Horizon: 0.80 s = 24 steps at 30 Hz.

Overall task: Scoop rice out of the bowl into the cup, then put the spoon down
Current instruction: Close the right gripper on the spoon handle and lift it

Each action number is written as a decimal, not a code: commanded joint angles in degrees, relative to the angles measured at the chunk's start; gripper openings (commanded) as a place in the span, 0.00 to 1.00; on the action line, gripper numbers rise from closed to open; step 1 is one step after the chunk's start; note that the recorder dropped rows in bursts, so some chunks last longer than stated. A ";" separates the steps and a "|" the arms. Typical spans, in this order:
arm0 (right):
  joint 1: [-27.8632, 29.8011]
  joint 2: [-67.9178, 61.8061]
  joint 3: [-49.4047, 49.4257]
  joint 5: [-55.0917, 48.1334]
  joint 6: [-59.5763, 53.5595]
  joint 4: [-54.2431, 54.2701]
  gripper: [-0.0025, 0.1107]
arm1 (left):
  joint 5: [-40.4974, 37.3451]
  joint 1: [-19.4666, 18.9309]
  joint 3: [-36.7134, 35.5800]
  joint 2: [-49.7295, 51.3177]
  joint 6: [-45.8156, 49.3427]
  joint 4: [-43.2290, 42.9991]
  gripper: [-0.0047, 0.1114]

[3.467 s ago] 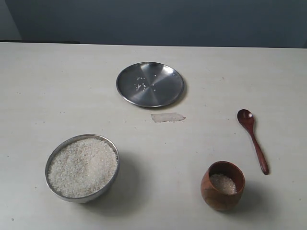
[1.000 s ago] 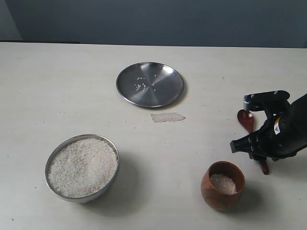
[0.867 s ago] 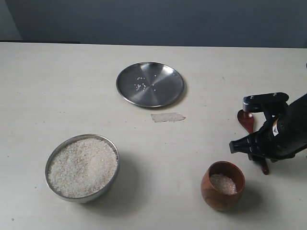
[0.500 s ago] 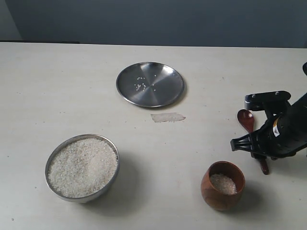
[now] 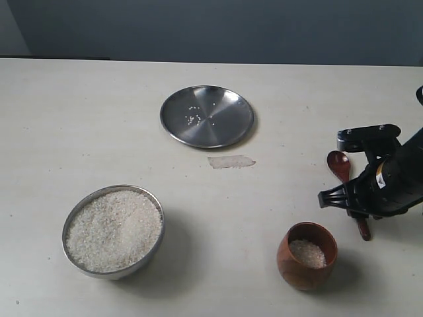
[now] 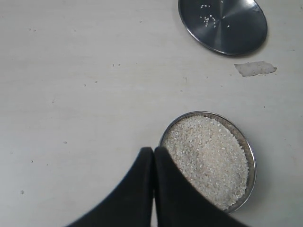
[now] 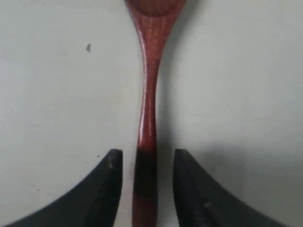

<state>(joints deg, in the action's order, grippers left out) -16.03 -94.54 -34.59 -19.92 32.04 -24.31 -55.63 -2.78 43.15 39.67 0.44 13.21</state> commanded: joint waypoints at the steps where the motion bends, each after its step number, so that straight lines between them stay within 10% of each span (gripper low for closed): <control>1: -0.02 -0.22 0.13 -0.17 0.13 -1.26 0.36 | 0.43 -0.05 0.29 -0.01 0.00 -0.02 0.04; 10: -0.02 -4.56 0.13 0.11 0.13 -1.79 0.35 | 0.43 -0.05 0.29 -0.01 0.00 -0.02 0.04; 14: -0.02 -5.71 0.13 -0.59 0.13 -1.24 0.02 | 0.43 -0.05 0.29 -0.01 0.00 -0.02 0.04; 24: -0.02 5.37 -9.23 -12.95 -10.74 1.63 0.02 | 0.43 -0.05 0.29 -0.01 0.00 -0.02 0.04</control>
<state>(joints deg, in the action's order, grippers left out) -16.17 -91.68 -41.97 -30.19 24.93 -24.70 -55.63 -2.78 43.15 39.67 0.44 13.21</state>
